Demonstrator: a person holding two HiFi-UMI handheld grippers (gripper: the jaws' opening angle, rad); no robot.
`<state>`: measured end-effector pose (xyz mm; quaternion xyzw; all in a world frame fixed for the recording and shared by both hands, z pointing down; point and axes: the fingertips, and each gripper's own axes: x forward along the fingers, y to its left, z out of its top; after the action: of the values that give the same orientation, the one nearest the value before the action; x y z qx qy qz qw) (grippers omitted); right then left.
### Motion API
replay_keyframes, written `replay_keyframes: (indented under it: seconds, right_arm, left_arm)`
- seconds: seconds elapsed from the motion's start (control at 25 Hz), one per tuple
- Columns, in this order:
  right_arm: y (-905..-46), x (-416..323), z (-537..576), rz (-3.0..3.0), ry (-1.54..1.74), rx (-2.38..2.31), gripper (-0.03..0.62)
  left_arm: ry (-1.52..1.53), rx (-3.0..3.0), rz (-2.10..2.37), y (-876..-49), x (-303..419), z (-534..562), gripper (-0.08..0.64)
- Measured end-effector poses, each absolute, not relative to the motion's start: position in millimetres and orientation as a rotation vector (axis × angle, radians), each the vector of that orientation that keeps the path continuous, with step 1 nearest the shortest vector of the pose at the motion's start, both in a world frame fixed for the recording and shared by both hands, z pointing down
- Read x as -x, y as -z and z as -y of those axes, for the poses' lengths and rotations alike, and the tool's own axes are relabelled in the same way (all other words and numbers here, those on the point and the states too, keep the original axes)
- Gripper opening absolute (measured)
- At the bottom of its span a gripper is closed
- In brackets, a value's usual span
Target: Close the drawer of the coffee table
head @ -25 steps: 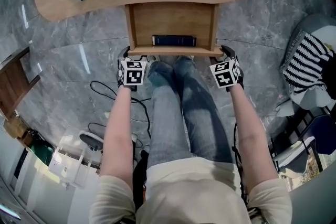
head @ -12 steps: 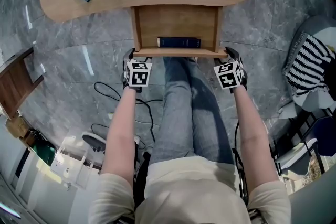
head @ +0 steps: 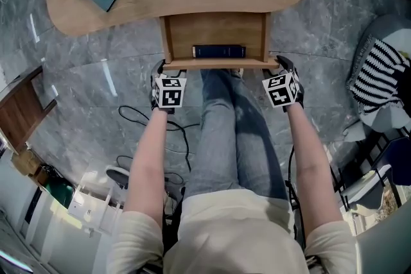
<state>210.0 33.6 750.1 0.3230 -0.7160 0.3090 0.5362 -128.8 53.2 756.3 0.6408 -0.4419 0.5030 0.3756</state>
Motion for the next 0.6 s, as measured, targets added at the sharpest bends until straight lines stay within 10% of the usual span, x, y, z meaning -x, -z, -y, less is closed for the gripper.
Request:
replay_keyframes:
  seconds: [0.6]
  right_arm:
    - [-749.3, -209.5, -3.0, 1.686, -0.72, -0.771, 0.23]
  left_arm:
    - [-1.291, -1.652, 1.105, -755.2, 129.9, -23.5, 0.302]
